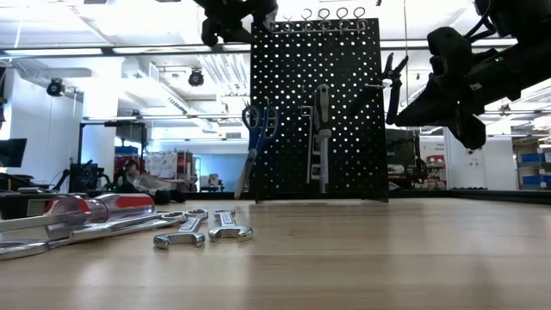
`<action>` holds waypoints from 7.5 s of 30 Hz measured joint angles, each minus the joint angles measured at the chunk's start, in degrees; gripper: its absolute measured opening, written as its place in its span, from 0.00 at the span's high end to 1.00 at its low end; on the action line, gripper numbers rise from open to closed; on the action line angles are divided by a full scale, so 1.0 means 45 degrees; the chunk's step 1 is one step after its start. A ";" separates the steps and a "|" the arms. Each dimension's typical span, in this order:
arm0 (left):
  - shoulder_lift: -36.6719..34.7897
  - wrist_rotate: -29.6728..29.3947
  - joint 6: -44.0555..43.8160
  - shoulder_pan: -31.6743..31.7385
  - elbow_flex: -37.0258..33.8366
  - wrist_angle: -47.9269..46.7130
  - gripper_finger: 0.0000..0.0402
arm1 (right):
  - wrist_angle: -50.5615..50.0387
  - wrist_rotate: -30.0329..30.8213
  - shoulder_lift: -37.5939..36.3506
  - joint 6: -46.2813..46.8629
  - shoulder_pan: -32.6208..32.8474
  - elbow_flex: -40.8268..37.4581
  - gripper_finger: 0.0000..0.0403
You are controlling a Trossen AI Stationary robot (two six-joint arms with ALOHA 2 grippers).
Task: Hang tools onto peg board
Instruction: Hang the blue screwdriver on the pegboard, then hang the red screwdriver on the peg board
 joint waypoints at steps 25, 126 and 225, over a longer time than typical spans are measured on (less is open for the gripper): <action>-0.4249 0.1976 -0.8981 -0.4937 -0.7912 -0.5109 0.49 | -0.0168 0.0782 0.0000 0.0079 -0.0044 -0.0005 0.99; -0.0568 -0.1527 -0.1826 -0.7526 -0.3611 0.3481 0.72 | 0.6450 -0.2315 0.1941 -0.5080 0.0313 0.0979 0.64; -0.4680 -0.0844 -0.2718 -0.6484 -0.7971 0.0522 0.23 | -0.5045 -1.1251 0.7418 -0.9388 -0.8740 2.0404 0.83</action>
